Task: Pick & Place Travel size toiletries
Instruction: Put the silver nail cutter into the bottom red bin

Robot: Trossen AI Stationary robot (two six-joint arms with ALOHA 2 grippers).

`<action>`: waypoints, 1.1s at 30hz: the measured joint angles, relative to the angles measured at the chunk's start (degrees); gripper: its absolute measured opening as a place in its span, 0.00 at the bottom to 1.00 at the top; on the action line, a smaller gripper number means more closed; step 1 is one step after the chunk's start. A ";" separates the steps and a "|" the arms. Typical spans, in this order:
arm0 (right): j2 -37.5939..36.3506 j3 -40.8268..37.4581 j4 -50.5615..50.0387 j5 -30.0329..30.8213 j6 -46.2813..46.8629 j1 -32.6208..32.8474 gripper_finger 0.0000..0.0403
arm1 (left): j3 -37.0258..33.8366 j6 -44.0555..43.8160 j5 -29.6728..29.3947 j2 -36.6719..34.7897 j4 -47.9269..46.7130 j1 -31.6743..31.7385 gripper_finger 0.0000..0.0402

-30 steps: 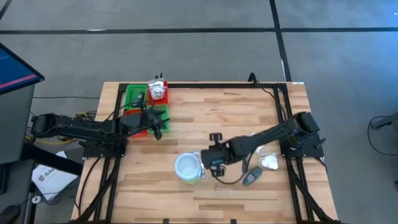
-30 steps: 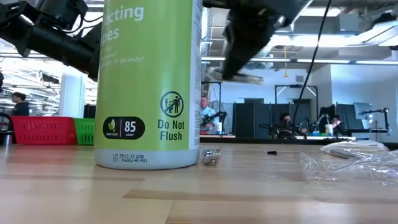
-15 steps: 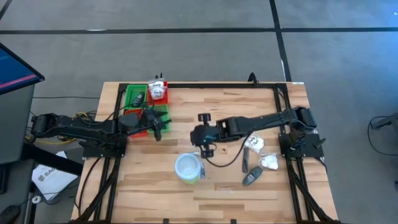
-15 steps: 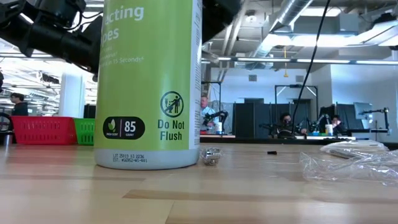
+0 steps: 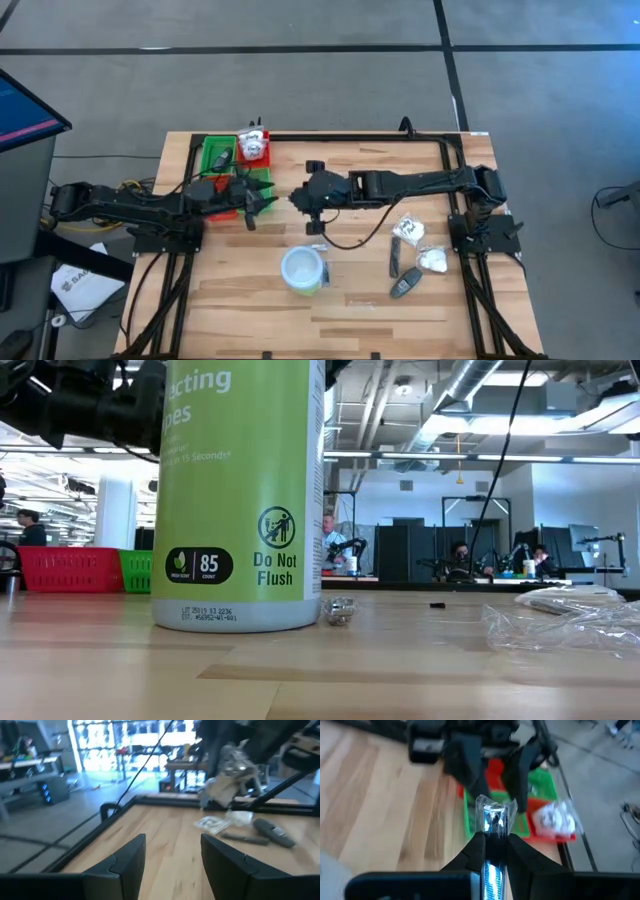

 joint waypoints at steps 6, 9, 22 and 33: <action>0.00 0.00 8.15 -4.98 -0.04 -1.73 0.10 | 0.00 1.07 4.34 0.00 3.61 0.00 0.45; 0.00 0.00 11.04 -7.30 0.06 -2.38 0.10 | 0.00 1.07 5.34 0.00 5.37 0.00 0.45; 0.00 0.00 16.66 -9.48 0.40 -3.51 0.10 | 0.00 2.10 7.27 0.47 14.62 0.00 0.45; 0.00 -0.02 16.77 -9.48 0.44 -4.29 0.10 | 0.00 2.08 7.17 12.24 29.54 0.18 0.45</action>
